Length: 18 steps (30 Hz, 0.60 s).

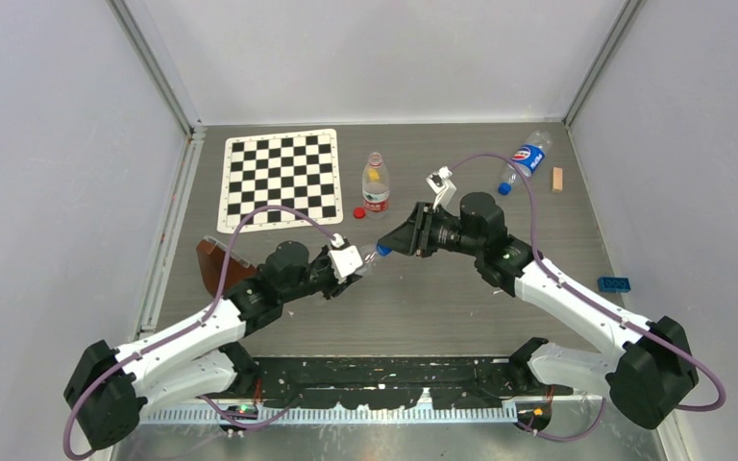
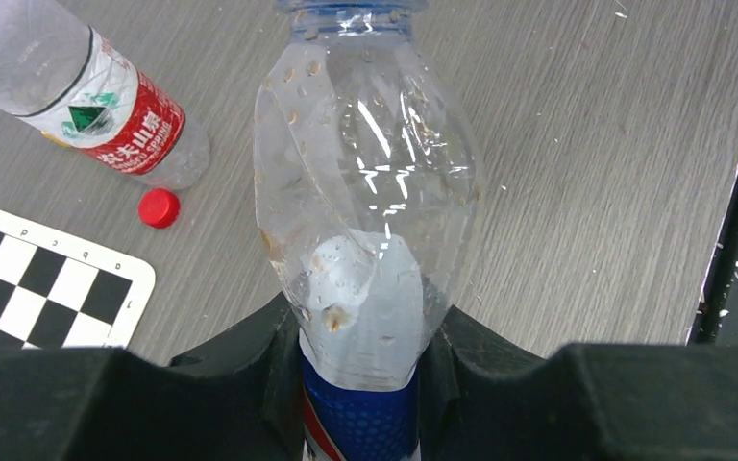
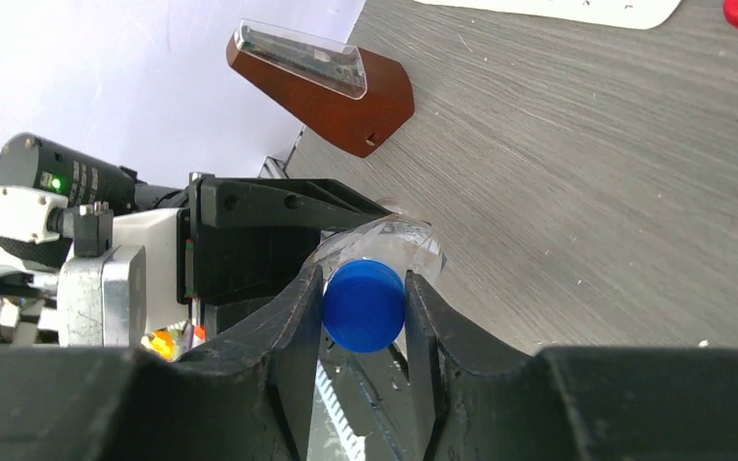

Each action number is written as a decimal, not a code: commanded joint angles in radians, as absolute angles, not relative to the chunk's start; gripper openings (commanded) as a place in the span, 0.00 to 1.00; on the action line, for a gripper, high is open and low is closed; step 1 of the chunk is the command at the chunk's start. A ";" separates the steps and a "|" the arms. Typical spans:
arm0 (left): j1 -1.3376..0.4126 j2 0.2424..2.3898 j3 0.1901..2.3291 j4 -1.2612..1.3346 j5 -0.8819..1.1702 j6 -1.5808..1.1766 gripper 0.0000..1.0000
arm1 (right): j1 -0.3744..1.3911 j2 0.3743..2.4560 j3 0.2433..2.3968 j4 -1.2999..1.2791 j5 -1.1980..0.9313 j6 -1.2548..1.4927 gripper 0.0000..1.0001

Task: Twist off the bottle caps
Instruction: Unscrew the bottle cap from the plastic bottle.

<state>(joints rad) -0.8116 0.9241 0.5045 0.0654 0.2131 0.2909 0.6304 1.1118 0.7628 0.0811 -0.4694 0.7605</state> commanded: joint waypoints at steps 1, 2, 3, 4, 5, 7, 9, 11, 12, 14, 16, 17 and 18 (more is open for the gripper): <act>-0.811 0.971 0.598 -0.008 0.213 0.262 0.03 | 0.638 1.099 0.745 0.221 -0.669 0.605 0.18; -0.803 0.984 0.611 -0.031 0.232 0.252 0.03 | 0.638 1.087 0.722 0.228 -0.680 0.575 0.18; -0.791 0.996 0.618 -0.033 0.280 0.239 0.03 | 0.638 1.080 0.713 0.236 -0.685 0.512 0.16; -0.775 1.005 0.618 -0.019 0.332 0.222 0.03 | 0.638 1.070 0.695 0.239 -0.690 0.480 0.16; -0.762 1.012 0.620 -0.008 0.391 0.206 0.04 | 0.638 1.065 0.680 0.240 -0.708 0.411 0.16; -0.736 1.025 0.629 -0.006 0.478 0.176 0.04 | 0.638 1.050 0.658 0.230 -0.749 0.304 0.16; -0.713 1.037 0.639 -0.006 0.567 0.162 0.05 | 0.638 1.035 0.636 0.227 -0.789 0.208 0.16; -0.693 1.040 0.641 -0.006 0.635 0.157 0.05 | 0.638 1.018 0.621 0.209 -0.827 0.123 0.16; -0.686 1.041 0.641 -0.005 0.664 0.155 0.05 | 0.639 1.007 0.619 0.199 -0.839 0.095 0.16; -0.675 1.046 0.647 -0.006 0.710 0.152 0.05 | 0.638 0.989 0.612 0.170 -0.879 0.008 0.16; -0.668 1.048 0.656 -0.008 0.744 0.150 0.05 | 0.638 0.976 0.607 0.155 -0.903 -0.060 0.16; -0.665 1.048 0.656 -0.006 0.766 0.148 0.05 | 0.637 0.972 0.605 0.153 -0.909 -0.090 0.16; -0.664 1.050 0.653 -0.006 0.787 0.142 0.06 | 0.638 0.968 0.605 0.152 -0.913 -0.104 0.16</act>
